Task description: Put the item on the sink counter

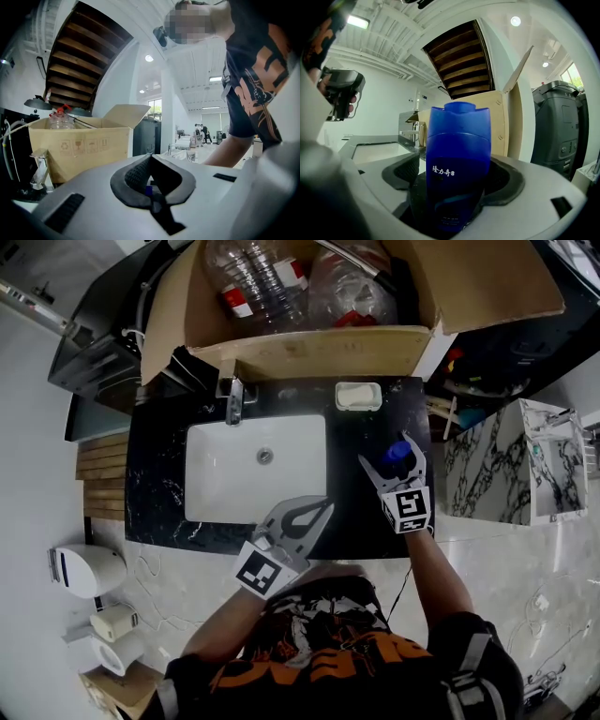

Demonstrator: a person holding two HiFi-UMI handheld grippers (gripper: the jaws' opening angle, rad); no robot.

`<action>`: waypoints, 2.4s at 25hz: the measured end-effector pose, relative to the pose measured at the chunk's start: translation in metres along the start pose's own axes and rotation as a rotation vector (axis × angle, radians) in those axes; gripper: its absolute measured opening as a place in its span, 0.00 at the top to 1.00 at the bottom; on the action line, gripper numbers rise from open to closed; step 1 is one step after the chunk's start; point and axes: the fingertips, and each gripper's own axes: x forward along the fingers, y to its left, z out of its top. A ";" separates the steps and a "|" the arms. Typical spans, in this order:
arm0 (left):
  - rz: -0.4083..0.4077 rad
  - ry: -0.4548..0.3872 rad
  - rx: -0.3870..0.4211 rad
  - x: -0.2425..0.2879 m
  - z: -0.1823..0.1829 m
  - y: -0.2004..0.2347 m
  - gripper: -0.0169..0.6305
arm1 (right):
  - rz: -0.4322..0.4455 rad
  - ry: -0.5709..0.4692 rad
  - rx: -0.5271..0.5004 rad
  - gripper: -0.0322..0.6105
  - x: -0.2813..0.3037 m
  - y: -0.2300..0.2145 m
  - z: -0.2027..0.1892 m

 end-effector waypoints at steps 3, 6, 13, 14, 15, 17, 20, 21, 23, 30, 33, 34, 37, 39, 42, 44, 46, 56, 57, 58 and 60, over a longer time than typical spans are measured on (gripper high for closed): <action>-0.006 -0.006 0.005 -0.002 0.003 0.000 0.95 | -0.012 0.002 -0.004 0.31 -0.001 -0.001 0.003; -0.005 0.003 0.003 -0.005 0.002 0.001 0.95 | -0.041 0.007 -0.020 0.30 -0.003 -0.004 0.007; -0.018 -0.033 0.020 -0.011 0.016 0.001 0.95 | -0.074 -0.063 -0.046 0.30 -0.020 -0.004 0.051; -0.018 -0.041 0.021 -0.012 0.018 0.001 0.95 | -0.080 -0.073 -0.049 0.30 -0.024 -0.003 0.059; -0.021 -0.047 0.025 -0.013 0.021 0.000 0.95 | -0.087 -0.088 -0.051 0.30 -0.029 -0.003 0.067; -0.029 -0.049 0.030 -0.015 0.022 -0.001 0.95 | -0.100 -0.127 -0.060 0.30 -0.039 -0.001 0.086; -0.036 -0.061 0.020 -0.018 0.026 -0.003 0.95 | -0.103 -0.192 -0.080 0.31 -0.055 0.005 0.114; -0.039 -0.068 0.020 -0.019 0.028 -0.005 0.95 | -0.098 -0.205 -0.085 0.31 -0.061 0.008 0.122; -0.050 -0.080 0.018 -0.021 0.033 -0.009 0.95 | -0.082 -0.218 -0.086 0.36 -0.073 0.015 0.136; -0.051 -0.085 0.023 -0.025 0.054 -0.012 0.95 | -0.039 -0.253 -0.090 0.58 -0.125 0.046 0.177; -0.066 -0.106 0.064 -0.021 0.063 -0.019 0.95 | -0.015 -0.221 -0.124 0.63 -0.146 0.062 0.180; -0.081 -0.120 0.071 -0.020 0.066 -0.024 0.95 | -0.012 -0.209 -0.106 0.65 -0.155 0.065 0.179; -0.119 -0.138 0.087 -0.017 0.072 -0.039 0.95 | -0.032 -0.196 -0.015 0.74 -0.182 0.064 0.179; -0.140 -0.141 0.089 -0.015 0.073 -0.047 0.95 | -0.062 -0.189 0.027 0.78 -0.200 0.058 0.178; -0.159 -0.141 0.081 -0.013 0.072 -0.054 0.95 | -0.101 -0.183 0.080 0.83 -0.226 0.048 0.173; -0.159 -0.144 0.068 -0.014 0.073 -0.055 0.95 | -0.123 -0.191 0.085 0.88 -0.243 0.043 0.173; -0.155 -0.146 0.070 -0.017 0.076 -0.054 0.95 | -0.145 -0.207 0.082 0.91 -0.256 0.041 0.178; -0.147 -0.133 0.088 -0.035 0.086 -0.056 0.95 | -0.205 -0.256 0.071 0.93 -0.277 0.039 0.187; -0.145 -0.129 0.088 -0.036 0.085 -0.054 0.95 | -0.207 -0.249 0.069 0.93 -0.276 0.039 0.184; -0.143 -0.125 0.087 -0.037 0.084 -0.053 0.95 | -0.206 -0.244 0.068 0.93 -0.274 0.039 0.182; -0.135 -0.124 0.078 -0.040 0.084 -0.050 0.95 | -0.200 -0.238 0.068 0.93 -0.269 0.040 0.177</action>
